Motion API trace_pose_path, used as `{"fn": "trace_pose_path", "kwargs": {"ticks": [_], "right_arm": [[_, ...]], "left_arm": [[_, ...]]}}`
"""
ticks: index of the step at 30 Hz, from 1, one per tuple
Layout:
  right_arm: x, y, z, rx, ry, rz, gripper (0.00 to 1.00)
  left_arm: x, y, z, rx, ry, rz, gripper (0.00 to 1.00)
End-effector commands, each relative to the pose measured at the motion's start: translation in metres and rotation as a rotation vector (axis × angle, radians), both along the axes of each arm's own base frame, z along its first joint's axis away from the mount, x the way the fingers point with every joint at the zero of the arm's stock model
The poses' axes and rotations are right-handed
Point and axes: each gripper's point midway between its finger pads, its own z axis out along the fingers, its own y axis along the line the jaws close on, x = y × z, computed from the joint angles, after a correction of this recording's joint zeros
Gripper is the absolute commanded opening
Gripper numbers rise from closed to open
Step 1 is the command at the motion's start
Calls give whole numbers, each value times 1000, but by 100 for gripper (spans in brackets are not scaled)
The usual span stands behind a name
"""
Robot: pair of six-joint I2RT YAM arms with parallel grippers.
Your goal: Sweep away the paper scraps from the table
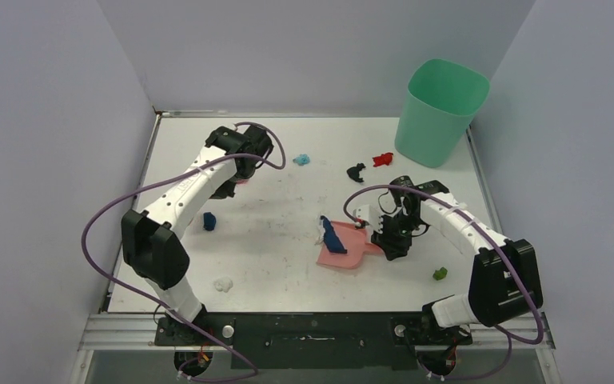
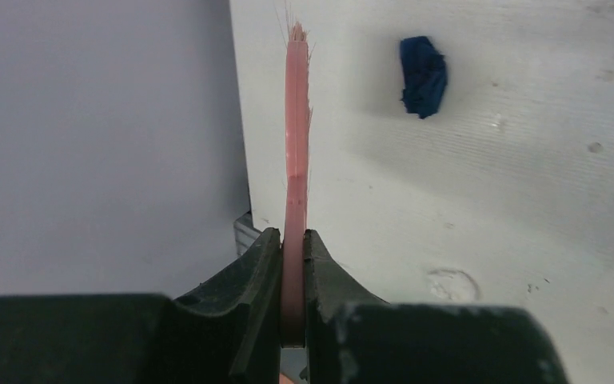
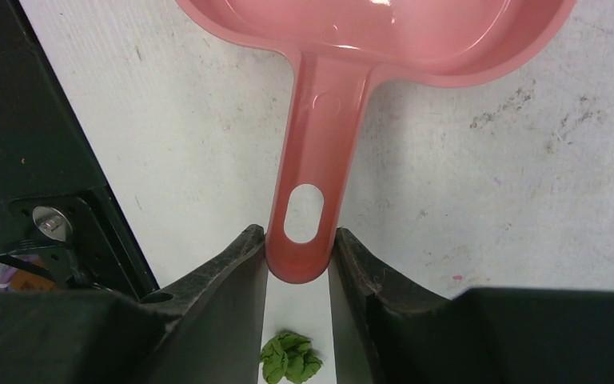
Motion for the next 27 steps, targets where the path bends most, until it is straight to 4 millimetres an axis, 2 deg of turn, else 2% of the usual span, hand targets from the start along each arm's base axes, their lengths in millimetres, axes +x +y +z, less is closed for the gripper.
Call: {"fn": "trace_pose_path", "kwargs": {"ticks": [1,5,9,12,15,19,23,27], "right_arm": [[15,16,3,27,-36,1,18],[23,21,1,20,-26,-14,18],[36,20,1,-18,-47,-64,18],[41,20,5,-22,-57,-76,18],[43,24,7,-11,-57,-74,18],[41,29,-1,-9,-23,-61,18],[39,36,-9,2,5,-52,18],[38,49,-9,22,9,-43,18]], "left_arm": [[11,30,5,156,-48,54,0],[20,27,-32,132,27,81,0],[29,3,-68,-20,40,65,0],[28,-14,-85,-104,82,49,0],[28,-49,-92,-256,72,-8,0],[24,-97,-95,-467,84,-64,0],[13,-134,-100,-532,140,-128,0],[0,-173,-100,-602,182,-202,0]]}}
